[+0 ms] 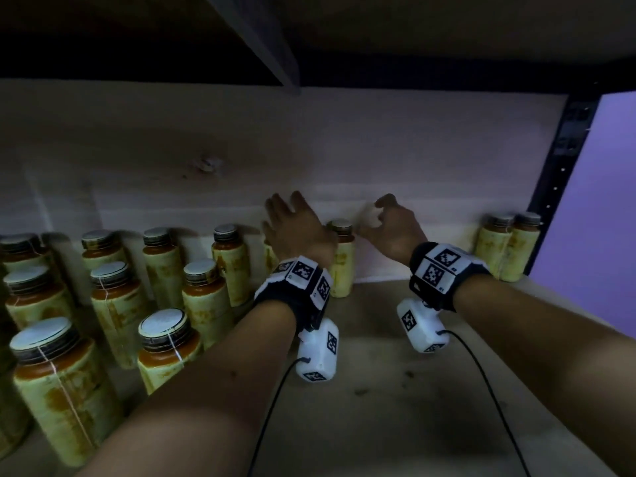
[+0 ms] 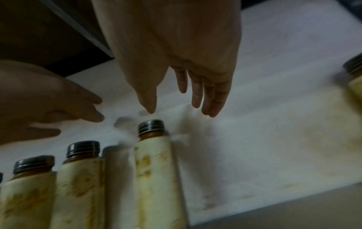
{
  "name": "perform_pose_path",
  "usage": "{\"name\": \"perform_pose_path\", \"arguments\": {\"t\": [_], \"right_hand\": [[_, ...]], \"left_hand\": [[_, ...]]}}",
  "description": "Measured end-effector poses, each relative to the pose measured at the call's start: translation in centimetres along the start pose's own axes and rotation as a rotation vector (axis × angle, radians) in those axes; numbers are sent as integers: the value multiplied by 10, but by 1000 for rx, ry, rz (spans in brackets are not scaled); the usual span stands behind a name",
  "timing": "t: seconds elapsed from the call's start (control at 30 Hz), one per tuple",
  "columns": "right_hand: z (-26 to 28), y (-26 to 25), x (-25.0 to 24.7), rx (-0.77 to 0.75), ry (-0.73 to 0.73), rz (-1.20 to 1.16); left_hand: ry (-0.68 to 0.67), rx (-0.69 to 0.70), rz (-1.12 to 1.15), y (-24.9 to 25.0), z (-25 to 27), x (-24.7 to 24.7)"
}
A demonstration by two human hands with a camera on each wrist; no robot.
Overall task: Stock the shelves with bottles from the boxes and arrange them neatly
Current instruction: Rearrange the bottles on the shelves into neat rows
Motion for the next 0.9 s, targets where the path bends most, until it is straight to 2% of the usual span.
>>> {"name": "perform_pose_path", "arguments": {"t": [0.17, 0.23, 0.3, 0.4, 0.5, 0.63, 0.77, 0.9], "right_hand": [[10, 45, -72, 41, 54, 262], [14, 71, -104, 86, 79, 323], [20, 99, -136, 134, 126, 362], [25, 139, -184, 216, 244, 394], [20, 176, -225, 276, 352, 359], [2, 221, -244, 342, 371, 166], [-17, 244, -224, 374, 273, -60], [-30, 240, -212, 335, 180, -49]], "left_hand": [[-81, 356, -36, 80, 23, 6], [-121, 499, -102, 114, 39, 24], [-229, 584, -130, 143, 51, 53], [-430, 611, -100, 176, 60, 101], [-530, 617, -23, 210, 59, 142], [-568, 551, 100, 246, 44, 184], [-572, 527, 321, 273, 35, 206], [-505, 526, 488, 284, 40, 217]]}}
Point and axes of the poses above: each hand's wrist, its own z-axis away from the middle knuckle, its own x-axis out of the palm, y = z × x, the point moved 9 cm from there along -z, towards the middle knuckle, and after that the axes turned 8 degrees about -z, right-handed, at the moved point
